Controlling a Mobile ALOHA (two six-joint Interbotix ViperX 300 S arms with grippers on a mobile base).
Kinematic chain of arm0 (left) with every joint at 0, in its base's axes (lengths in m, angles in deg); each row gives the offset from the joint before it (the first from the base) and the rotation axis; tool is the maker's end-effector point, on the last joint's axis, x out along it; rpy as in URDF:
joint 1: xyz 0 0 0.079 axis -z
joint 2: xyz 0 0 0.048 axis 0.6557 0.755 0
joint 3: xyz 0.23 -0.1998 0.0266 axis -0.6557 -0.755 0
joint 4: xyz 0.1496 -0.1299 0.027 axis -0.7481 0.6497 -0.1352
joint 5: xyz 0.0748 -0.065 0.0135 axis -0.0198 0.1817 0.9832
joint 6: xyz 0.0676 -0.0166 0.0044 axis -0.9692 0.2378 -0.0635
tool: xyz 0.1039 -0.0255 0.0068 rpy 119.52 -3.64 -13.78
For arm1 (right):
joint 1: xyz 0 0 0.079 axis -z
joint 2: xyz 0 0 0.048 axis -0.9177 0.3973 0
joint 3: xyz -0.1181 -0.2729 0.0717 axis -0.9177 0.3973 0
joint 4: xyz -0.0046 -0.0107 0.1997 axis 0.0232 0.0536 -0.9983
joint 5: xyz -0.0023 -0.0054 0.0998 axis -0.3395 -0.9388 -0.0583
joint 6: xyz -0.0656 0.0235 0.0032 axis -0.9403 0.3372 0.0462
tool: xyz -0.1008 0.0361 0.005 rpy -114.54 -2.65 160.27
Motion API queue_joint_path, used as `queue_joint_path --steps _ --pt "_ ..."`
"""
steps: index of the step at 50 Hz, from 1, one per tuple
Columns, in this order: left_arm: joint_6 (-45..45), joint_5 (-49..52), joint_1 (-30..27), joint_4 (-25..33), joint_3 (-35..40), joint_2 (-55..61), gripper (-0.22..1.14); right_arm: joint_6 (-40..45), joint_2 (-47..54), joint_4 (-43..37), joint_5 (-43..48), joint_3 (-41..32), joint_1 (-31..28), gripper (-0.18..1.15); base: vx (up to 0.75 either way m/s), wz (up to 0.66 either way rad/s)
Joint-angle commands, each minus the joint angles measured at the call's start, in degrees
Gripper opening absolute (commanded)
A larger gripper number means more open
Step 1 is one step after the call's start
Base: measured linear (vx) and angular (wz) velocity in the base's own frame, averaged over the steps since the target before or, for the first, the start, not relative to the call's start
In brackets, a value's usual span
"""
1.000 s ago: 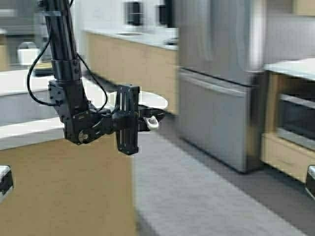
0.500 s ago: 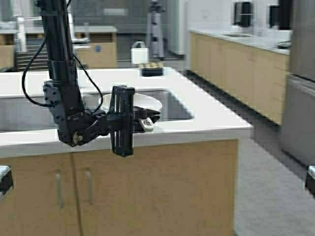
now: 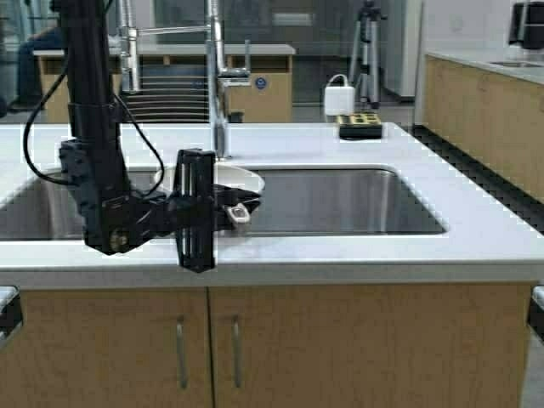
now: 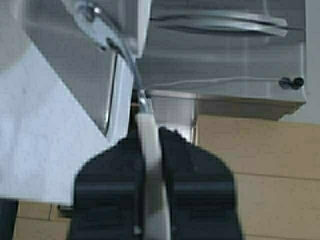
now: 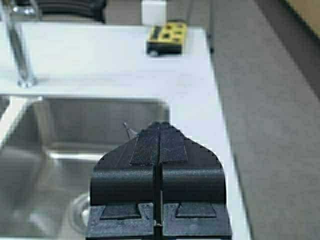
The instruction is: Wash the pan
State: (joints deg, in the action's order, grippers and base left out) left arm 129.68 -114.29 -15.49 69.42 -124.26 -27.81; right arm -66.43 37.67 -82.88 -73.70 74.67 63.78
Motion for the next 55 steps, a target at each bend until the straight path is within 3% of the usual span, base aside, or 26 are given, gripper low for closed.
queue_joint_path --steps 1,16,27,34,55 --pt "-0.1 -1.1 -2.3 -0.5 0.5 -2.9 0.02 0.0 -0.3 0.1 0.2 -1.1 0.1 0.06 0.21 0.24" --pt "3.4 2.6 -13.6 -11.5 6.0 -3.4 0.03 0.0 -0.2 0.1 0.3 -0.6 0.1 0.06 0.17 0.16" --pt "7.7 7.0 -19.2 -25.1 13.4 -2.6 0.03 0.0 0.4 0.0 0.2 -0.9 0.1 0.06 0.14 0.15" --pt "12.5 7.6 -19.2 -32.3 15.6 -2.4 0.03 0.1 0.4 -0.1 0.3 -1.0 0.1 0.06 0.17 0.18" --pt "12.2 4.4 -15.9 -37.1 10.3 -2.6 0.03 2.3 -0.7 -0.1 -1.4 -1.0 0.1 0.06 0.19 0.21"
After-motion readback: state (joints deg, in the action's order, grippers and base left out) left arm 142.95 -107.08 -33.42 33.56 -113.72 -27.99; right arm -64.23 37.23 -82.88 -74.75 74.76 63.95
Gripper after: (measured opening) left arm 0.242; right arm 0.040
